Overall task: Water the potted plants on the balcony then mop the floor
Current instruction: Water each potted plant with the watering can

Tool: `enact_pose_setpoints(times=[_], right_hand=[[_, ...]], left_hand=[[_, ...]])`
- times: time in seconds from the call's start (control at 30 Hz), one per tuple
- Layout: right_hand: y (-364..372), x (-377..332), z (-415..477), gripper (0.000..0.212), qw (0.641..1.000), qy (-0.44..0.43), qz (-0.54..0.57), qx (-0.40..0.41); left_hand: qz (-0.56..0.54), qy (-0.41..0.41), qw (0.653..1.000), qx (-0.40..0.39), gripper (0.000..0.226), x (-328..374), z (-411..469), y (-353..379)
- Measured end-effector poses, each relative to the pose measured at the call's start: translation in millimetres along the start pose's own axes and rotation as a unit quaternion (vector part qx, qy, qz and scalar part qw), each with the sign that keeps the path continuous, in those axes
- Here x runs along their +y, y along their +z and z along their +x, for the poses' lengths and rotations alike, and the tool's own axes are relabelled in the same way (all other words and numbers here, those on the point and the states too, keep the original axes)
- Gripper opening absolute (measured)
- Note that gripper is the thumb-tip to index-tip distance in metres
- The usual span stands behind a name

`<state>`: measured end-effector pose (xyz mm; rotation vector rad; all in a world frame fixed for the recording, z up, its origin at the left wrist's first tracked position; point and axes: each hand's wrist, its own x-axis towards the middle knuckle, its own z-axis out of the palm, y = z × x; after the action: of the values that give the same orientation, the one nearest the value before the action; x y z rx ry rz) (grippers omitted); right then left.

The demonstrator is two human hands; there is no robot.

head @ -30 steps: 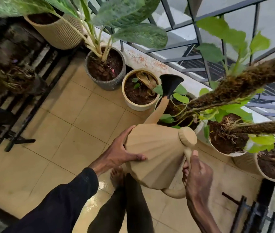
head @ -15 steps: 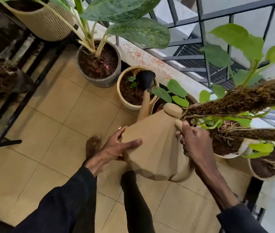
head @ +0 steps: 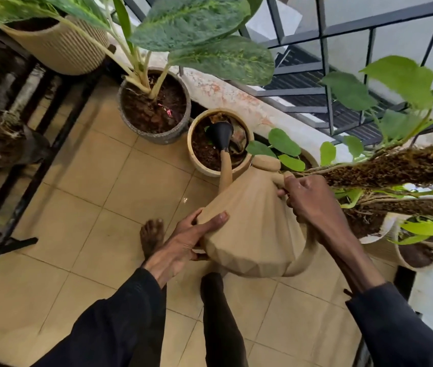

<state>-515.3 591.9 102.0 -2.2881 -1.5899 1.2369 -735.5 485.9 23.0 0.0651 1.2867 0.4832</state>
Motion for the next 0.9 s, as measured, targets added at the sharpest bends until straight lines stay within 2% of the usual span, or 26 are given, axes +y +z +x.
enact_pose_setpoints(times=[0.07,0.3,0.47,0.7,0.9], right_hand=[[1,-7,3,0.051,1.0,0.002,-0.006,-0.005],[3,-20,10,0.05,1.0,0.009,-0.012,-0.018],[3,-26,9,0.052,1.0,0.014,-0.011,-0.022],[3,-29,8,0.052,0.999,0.017,-0.006,-0.028],[5,-31,9,0.054,0.999,0.017,-0.013,-0.027]], left_hand=[[-0.01,-0.004,1.0,0.004,0.114,2,-1,-3],[-0.028,-0.016,0.999,0.014,0.115,9,-3,-8],[-0.025,-0.018,0.999,0.013,0.126,12,-3,-9],[-0.031,-0.032,0.999,0.011,0.107,14,-3,-12],[-0.035,-0.028,0.999,0.009,0.102,12,0,-14]])
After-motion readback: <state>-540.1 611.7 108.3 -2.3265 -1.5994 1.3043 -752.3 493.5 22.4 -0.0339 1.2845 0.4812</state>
